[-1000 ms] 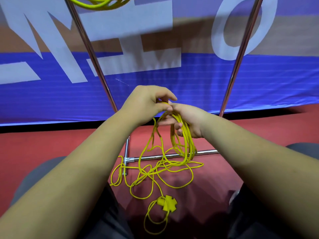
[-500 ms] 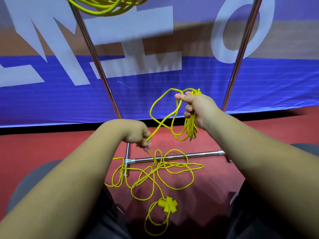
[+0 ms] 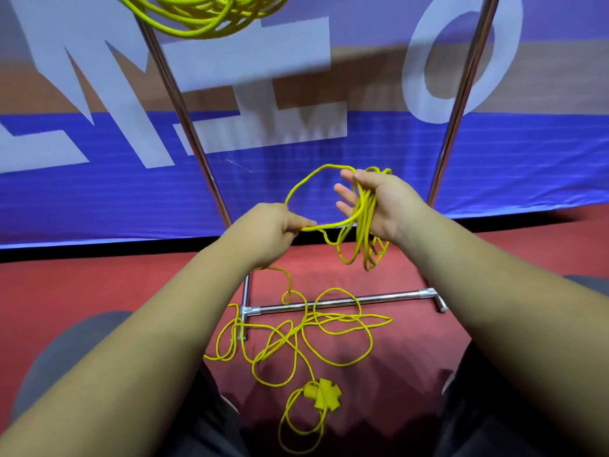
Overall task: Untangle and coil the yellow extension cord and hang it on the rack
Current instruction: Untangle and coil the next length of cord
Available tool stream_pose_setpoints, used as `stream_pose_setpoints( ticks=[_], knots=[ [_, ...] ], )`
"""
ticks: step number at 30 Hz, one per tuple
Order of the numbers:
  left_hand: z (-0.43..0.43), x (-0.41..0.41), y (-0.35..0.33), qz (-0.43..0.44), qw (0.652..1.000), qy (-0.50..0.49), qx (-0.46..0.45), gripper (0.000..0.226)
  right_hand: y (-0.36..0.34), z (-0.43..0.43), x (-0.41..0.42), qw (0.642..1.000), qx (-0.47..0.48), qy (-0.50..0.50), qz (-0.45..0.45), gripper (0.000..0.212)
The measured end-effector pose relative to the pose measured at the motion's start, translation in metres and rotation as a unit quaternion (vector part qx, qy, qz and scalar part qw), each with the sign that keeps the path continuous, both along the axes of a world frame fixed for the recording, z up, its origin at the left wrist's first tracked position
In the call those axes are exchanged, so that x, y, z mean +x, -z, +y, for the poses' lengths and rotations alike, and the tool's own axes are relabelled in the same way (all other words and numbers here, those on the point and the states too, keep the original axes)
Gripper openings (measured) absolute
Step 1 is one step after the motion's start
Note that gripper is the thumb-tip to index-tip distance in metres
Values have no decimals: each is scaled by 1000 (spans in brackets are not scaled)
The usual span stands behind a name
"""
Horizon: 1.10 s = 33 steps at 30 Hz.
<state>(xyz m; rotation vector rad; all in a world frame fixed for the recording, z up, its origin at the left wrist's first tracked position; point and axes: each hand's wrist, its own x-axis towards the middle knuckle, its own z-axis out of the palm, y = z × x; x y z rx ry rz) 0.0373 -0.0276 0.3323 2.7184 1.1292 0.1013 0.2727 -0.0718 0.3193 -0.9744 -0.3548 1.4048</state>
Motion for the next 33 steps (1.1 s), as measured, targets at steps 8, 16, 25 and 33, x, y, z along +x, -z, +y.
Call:
stream_pose_setpoints(
  ticks=[8, 16, 25, 33],
  knots=[
    [-3, -2, 31, 64, 974, 167, -137, 30, -3, 0, 6, 1000, -15, -11, -14, 27],
    [-1, -4, 54, 174, 932, 39, -315, 24, -3, 1, -1, 999, -18, -30, 11, 16],
    [18, -23, 91, 225, 881, -66, -410, 30, -12, -3, 10, 999, -10, 24, 43, 30],
    [15, -13, 86, 333, 904, -65, -261, 60, 0, 2, 8, 998, -29, 48, 2, 17]
  ],
)
